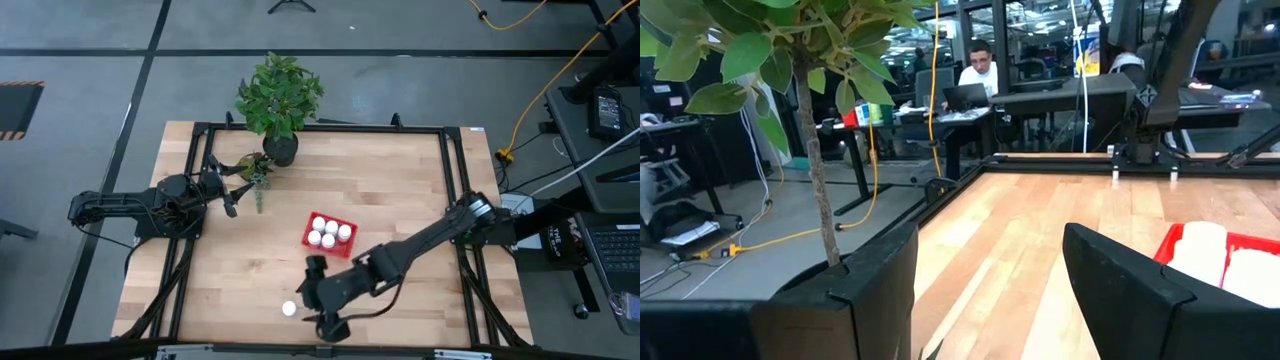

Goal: Pick and place pill bottles into a basket
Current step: Put the white pill bottle into the red bin

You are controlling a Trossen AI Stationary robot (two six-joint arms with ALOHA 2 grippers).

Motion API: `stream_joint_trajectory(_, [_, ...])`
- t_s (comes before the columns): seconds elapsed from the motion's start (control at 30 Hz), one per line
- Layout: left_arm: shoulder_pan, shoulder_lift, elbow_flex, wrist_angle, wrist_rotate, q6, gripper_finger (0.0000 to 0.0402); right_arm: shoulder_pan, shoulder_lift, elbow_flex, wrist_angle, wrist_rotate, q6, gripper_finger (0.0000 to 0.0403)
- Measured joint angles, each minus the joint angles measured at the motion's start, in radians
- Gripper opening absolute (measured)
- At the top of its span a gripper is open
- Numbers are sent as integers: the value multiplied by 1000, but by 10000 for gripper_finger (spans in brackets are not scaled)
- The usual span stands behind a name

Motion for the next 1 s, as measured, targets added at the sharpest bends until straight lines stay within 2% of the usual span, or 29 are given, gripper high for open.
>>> stream_joint_trajectory(0.13, [0, 0, 0, 0, 0, 0, 244, -6, 119, 115, -31, 0, -17, 345])
stream_joint_trajectory(0.2, [0, 0, 0, 0, 0, 0, 244, -12, 205, 241, -72, -1, -73, 355])
stream_joint_trajectory(0.3, [0, 0, 0, -3, 0, 0, 246, -28, 347, 467, -228, -1, -130, 359])
stream_joint_trajectory(0.43, [0, 2, 0, -3, 1, 0, 246, -50, 330, 342, -253, -6, -25, 359])
stream_joint_trajectory(0.53, [0, 2, 0, 0, 0, 0, 244, -49, 327, 323, -350, -21, 30, 359])
stream_joint_trajectory(0.77, [0, 3, 0, -6, 0, 0, 246, -25, 342, 335, -160, -29, -13, 359])
stream_joint_trajectory(1.0, [0, 3, 0, -4, 0, 0, 244, -26, 387, 333, -140, -27, -33, 359])
